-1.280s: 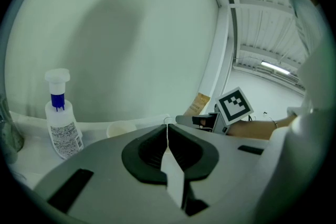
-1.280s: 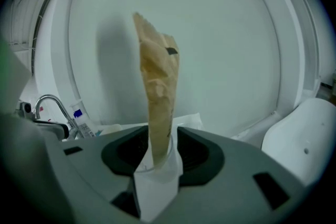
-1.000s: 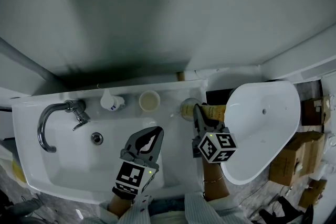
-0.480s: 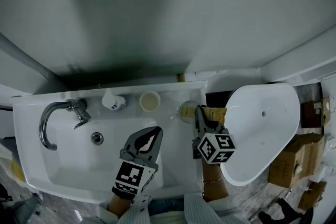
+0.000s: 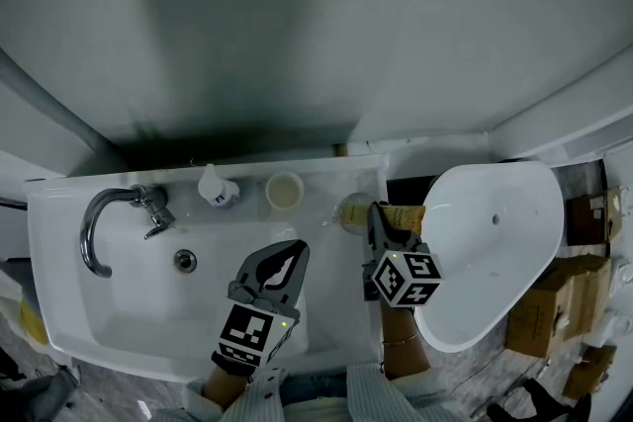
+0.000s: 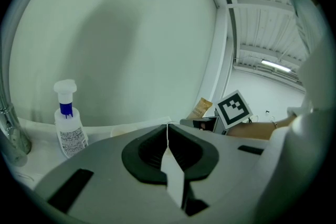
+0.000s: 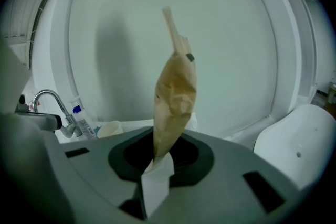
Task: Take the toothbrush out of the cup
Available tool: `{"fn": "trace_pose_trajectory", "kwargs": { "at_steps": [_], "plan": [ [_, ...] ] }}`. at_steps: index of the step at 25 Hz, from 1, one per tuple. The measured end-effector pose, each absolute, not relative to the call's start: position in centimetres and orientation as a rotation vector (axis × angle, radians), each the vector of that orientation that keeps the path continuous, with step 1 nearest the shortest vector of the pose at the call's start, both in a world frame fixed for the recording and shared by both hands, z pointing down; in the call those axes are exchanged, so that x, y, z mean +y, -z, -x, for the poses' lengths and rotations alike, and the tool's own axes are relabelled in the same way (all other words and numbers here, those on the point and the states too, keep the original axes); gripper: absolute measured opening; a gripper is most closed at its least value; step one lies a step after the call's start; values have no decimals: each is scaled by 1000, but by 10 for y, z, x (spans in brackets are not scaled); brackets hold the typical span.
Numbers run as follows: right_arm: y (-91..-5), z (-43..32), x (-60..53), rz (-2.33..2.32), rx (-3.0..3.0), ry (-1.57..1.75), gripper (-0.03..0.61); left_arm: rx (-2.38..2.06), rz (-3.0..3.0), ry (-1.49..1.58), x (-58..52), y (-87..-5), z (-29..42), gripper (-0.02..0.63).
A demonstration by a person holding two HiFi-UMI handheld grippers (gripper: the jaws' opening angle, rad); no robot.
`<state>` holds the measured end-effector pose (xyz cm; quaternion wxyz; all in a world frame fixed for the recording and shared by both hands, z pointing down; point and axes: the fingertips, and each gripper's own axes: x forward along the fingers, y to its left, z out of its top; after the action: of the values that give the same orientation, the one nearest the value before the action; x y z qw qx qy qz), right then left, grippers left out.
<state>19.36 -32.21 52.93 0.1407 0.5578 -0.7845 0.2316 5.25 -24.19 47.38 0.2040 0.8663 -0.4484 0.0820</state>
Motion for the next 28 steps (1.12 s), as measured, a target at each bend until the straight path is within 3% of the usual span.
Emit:
{"fn": "trace_pose_trajectory", "kwargs": {
  "at_steps": [28],
  "plan": [
    [-488, -188, -310, -1594, -2374, -620, 46, -1327, -2471, -197, -224, -438, -49, 21]
  ]
}}
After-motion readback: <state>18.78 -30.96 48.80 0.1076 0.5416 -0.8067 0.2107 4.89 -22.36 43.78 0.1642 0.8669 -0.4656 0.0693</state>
